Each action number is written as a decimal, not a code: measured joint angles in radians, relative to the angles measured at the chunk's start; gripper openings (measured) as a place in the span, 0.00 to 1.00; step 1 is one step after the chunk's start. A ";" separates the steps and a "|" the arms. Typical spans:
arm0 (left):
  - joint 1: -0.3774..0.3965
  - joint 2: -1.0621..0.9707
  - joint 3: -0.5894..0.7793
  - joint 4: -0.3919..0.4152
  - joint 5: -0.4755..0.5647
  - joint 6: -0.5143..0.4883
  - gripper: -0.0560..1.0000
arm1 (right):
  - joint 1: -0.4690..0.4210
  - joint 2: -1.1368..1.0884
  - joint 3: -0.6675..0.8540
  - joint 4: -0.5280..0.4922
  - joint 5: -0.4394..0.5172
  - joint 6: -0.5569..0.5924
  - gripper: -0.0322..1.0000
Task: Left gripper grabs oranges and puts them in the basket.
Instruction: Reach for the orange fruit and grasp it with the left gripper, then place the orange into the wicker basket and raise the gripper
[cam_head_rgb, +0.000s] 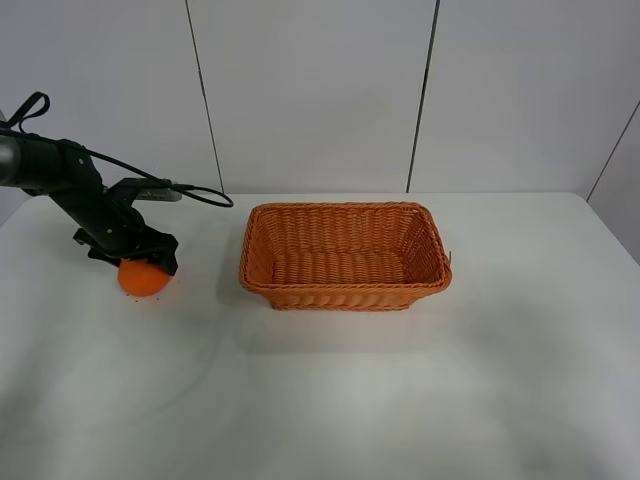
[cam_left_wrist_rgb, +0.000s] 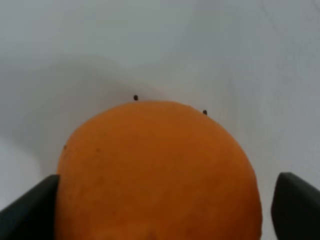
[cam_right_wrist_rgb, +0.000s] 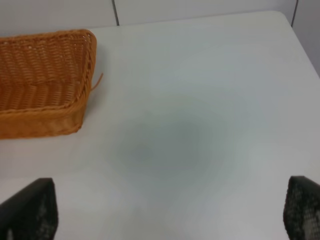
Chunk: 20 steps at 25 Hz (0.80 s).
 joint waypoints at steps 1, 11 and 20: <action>0.000 0.000 0.000 0.001 0.000 0.000 0.81 | 0.000 0.000 0.000 0.000 0.000 0.000 0.70; 0.000 -0.014 -0.011 0.035 0.055 0.000 0.33 | 0.000 0.000 0.000 0.000 0.000 0.000 0.70; 0.000 -0.180 -0.009 0.040 0.133 -0.054 0.30 | 0.000 0.000 0.000 0.000 0.000 0.000 0.70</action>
